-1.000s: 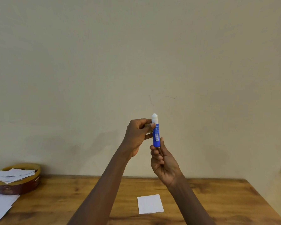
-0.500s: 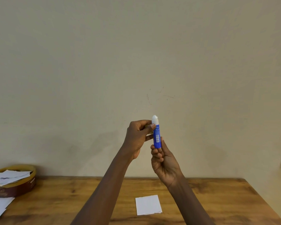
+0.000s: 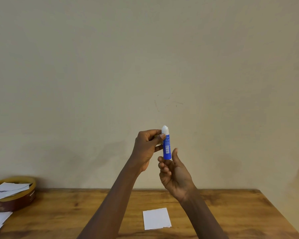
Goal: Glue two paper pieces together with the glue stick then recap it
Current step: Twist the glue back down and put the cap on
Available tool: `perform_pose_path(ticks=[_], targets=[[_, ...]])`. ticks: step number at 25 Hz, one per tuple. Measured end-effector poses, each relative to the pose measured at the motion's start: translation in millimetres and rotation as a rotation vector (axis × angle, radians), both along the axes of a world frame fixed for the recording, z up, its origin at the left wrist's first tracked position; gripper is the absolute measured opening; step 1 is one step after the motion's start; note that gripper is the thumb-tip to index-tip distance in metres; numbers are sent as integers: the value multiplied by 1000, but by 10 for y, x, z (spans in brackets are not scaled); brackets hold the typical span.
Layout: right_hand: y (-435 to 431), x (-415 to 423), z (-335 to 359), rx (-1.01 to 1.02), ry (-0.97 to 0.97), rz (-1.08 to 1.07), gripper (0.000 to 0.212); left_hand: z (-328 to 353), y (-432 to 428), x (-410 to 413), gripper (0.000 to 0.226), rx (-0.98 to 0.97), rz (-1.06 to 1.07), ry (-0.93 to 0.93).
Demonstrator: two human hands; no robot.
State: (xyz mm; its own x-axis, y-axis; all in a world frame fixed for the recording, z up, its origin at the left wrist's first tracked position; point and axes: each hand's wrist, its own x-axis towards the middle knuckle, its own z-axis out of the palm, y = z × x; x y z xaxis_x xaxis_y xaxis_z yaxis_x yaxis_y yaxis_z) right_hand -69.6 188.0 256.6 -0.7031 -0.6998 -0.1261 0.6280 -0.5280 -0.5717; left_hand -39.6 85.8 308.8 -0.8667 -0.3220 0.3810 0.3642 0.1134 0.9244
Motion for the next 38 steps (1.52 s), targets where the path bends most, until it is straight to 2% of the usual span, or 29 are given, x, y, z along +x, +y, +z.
perform_pose_path(ticks=[4, 6, 11, 16, 21, 24, 27, 31, 35, 38], targets=[[-42, 26, -27, -224, -96, -59, 33, 23, 45, -22, 25, 47, -20, 23], [-59, 44, -62, -258, -99, -132, 29, 14, 57, -30, 26, 63, -17, 25], [-50, 25, -103, -187, -1, -193, 25, -14, 53, -26, 23, 35, -1, 23], [19, 26, -62, -27, 40, -79, 46, 14, 70, -7, 15, 47, -55, 46], [12, 31, -91, -114, -43, -114, 32, -16, 69, -12, 18, 50, -70, 37], [-3, 29, -118, -206, -45, -182, 26, -14, 72, -48, 22, 55, -70, 30], [1, 14, -113, -216, -15, -221, 17, -41, 91, -49, 21, 54, -55, 23], [61, 12, -49, -69, -30, -82, 45, -29, 48, -42, 19, 56, -64, 26], [5, 26, -48, -152, -116, -112, 30, -25, 49, -57, 22, 42, -38, 23], [-33, 49, -62, -220, -75, -181, 17, -8, 36, -66, 23, 37, -11, 20]])
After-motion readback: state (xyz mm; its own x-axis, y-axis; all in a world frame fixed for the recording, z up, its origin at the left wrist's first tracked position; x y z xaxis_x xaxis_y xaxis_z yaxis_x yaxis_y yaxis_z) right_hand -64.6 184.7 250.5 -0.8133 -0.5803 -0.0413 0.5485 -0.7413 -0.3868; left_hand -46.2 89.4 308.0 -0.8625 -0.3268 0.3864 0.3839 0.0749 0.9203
